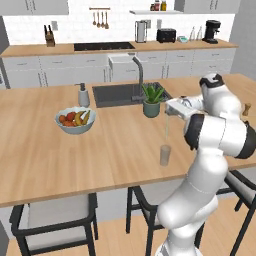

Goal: Take a straw from the drawer in front and place it inside the glass cup on the dining counter.

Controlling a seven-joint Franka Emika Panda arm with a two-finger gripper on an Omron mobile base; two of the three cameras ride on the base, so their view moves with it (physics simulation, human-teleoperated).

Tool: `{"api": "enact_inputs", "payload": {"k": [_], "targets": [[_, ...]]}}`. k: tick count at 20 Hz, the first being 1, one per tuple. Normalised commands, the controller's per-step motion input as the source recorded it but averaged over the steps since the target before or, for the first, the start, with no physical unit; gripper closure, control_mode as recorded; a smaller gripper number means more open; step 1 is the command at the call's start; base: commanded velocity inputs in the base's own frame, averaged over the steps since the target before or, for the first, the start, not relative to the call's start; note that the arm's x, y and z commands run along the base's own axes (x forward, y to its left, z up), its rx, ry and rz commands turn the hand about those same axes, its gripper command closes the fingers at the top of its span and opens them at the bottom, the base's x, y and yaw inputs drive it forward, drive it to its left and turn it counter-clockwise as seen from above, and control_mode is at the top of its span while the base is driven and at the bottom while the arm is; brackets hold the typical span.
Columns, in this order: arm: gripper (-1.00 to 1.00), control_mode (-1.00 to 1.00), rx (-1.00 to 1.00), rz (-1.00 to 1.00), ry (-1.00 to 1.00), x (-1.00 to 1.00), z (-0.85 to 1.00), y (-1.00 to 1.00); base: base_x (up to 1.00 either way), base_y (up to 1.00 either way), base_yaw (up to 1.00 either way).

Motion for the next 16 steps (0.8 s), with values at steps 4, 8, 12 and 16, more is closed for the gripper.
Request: {"api": "enact_inputs", "payload": {"k": [4, 8, 12, 16], "targets": [[1.0, -1.0, 0.08, 0.11, 0.0, -0.16, -0.22, 0.0, 0.0, 0.0, 0.0], [1.0, -1.0, 0.06, 0.08, 0.0, -0.05, -0.23, 0.0, 0.0, 0.0, 0.0], [1.0, -1.0, 0.0, 0.03, 0.0, -0.02, -0.17, 0.0, 0.0, 0.0, 0.0], [1.0, -1.0, 0.0, 0.0, 0.0, 0.0, -0.23, -0.02, 0.0, 0.0, 0.0]]}}
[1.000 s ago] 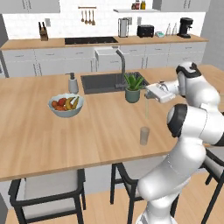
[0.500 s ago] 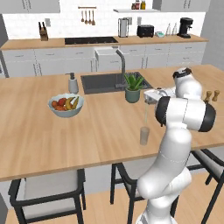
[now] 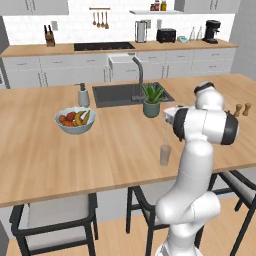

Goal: Take a straw from the drawer in front and place it inside the glass cup on the dining counter.

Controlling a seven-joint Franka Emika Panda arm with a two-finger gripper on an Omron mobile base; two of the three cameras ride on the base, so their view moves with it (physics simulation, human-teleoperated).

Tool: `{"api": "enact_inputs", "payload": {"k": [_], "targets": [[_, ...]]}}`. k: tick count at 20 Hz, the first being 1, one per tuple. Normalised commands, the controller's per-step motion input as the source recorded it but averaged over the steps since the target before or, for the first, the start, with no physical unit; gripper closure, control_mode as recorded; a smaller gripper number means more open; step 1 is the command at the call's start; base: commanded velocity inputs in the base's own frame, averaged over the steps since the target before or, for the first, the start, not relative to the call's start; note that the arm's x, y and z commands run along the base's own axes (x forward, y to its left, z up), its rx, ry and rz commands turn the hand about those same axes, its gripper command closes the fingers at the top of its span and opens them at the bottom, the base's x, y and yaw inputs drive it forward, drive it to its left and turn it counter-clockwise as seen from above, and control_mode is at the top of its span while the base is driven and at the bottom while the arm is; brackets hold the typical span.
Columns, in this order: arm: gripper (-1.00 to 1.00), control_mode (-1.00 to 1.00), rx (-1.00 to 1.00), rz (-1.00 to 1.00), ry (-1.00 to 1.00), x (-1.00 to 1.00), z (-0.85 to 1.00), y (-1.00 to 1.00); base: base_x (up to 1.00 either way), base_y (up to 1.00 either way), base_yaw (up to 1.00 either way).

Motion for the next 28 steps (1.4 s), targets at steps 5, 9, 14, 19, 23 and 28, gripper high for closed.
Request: {"api": "enact_inputs", "payload": {"k": [5, 9, 14, 19, 23, 28], "targets": [[1.0, -1.0, 0.0, 0.0, 0.01, 0.0, -0.18, -0.04, 0.0, 0.0, 0.0], [1.0, -1.0, 0.0, 0.0, 0.0, 0.0, -0.21, 0.0, 0.0, 0.0, 0.0], [1.0, -1.0, 0.0, 0.0, 0.0, 0.11, -0.17, 0.0, 0.0, 0.0, 0.0], [1.0, -1.0, 0.0, 0.0, 0.0, 0.13, -0.11, 0.0, 0.0, 0.0, 0.0], [1.0, -1.0, 0.0, 0.0, 0.0, 0.04, -0.01, 0.0, 0.0, 0.0, 0.0], [1.0, -1.0, 0.0, 0.0, 0.0, 0.1, 0.0, 0.0, 0.0, 0.0, 0.0]]}}
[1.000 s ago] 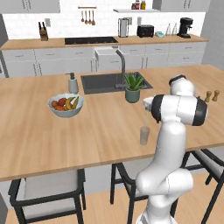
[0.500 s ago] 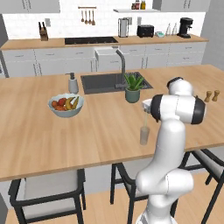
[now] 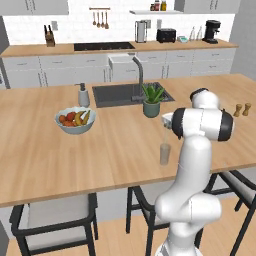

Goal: Take a straw from the drawer in front and place it inside the glass cup on the dining counter.

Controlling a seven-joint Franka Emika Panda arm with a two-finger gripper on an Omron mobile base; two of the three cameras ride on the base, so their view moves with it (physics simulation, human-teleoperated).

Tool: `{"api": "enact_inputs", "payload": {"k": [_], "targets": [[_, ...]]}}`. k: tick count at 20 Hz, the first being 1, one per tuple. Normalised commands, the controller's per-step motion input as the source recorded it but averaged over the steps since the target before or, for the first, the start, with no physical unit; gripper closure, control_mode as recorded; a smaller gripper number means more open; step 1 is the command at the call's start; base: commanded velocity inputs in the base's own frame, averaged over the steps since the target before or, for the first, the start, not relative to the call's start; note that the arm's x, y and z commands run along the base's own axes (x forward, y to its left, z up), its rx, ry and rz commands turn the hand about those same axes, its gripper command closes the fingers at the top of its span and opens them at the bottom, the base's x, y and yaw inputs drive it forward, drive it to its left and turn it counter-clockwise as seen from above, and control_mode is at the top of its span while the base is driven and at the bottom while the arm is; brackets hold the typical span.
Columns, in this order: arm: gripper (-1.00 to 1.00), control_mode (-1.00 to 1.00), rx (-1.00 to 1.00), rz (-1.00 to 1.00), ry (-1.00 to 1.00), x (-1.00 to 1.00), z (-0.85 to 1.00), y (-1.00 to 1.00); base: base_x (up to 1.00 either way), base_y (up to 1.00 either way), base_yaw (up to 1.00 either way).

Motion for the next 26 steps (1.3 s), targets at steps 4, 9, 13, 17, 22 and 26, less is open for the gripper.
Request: {"api": "enact_inputs", "payload": {"k": [4, 9, 13, 17, 22, 26], "targets": [[1.0, -1.0, 0.0, 0.0, 0.0, -0.04, 0.0, 0.0, 0.0, 0.0, 0.0], [1.0, -1.0, 0.0, 0.0, 0.0, -0.04, -0.01, 0.0, 0.0, 0.0, 0.0], [1.0, -1.0, 0.0, 0.0, 0.0, -0.18, -0.06, 0.0, 0.0, 0.0, 0.0], [1.0, -1.0, 0.0, 0.0, 0.0, -0.33, -0.11, 0.0, 0.0, 0.0, 0.0], [1.0, -1.0, 0.0, 0.0, 0.0, -0.3, 0.0, 0.05, 0.0, 0.0, 0.0], [1.0, -1.0, 0.01, 0.0, -0.02, -0.02, 0.42, 0.07, 0.0, 0.0, 0.0]]}}
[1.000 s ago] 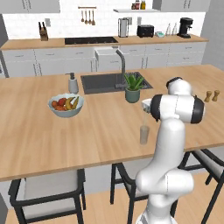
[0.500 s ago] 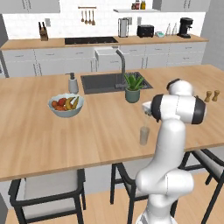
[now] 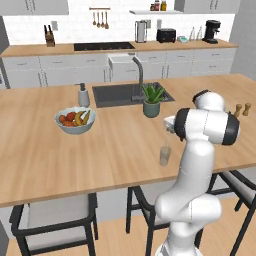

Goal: Take a straw from the drawer in front and place it inside the glass cup on the dining counter.

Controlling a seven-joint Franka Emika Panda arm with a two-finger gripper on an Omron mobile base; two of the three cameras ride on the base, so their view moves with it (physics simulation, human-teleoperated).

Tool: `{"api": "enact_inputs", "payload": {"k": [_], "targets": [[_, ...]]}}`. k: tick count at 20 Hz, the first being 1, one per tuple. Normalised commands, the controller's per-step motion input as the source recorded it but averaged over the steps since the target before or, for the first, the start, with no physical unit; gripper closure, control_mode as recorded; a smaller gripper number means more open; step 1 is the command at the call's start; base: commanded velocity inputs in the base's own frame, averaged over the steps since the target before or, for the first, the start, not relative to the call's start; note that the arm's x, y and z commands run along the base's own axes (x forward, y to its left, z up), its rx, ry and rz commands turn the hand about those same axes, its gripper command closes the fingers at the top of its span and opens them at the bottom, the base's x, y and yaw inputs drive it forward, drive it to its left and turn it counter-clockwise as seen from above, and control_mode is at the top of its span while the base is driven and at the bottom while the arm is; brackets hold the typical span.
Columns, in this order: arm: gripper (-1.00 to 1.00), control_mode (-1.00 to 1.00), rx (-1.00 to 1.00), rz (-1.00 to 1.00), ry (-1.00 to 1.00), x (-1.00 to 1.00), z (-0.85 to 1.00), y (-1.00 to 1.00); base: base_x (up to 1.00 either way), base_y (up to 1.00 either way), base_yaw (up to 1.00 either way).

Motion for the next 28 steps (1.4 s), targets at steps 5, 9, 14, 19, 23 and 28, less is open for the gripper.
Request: {"api": "enact_inputs", "payload": {"k": [5, 9, 14, 19, 23, 28], "targets": [[1.0, -1.0, 0.01, 0.0, -0.01, 0.15, 0.49, 0.01, 0.0, 0.0, 0.0], [1.0, -1.0, 0.0, 0.0, 0.0, 0.14, 0.11, 0.0, 0.0, 0.0, 0.0], [1.0, -1.0, 0.0, 0.0, 0.0, 0.0, -0.03, 0.0, 0.0, 0.0, 0.0], [1.0, -1.0, 0.0, 0.0, 0.0, 0.0, -0.15, 0.0, 0.0, 0.0, 0.0], [1.0, -1.0, -0.01, 0.0, 0.0, 0.02, -0.33, 0.0, 0.0, 0.0, 0.0], [1.0, -1.0, -0.01, 0.0, 0.0, 0.12, -0.35, -0.05, 0.0, 0.0, 0.0]]}}
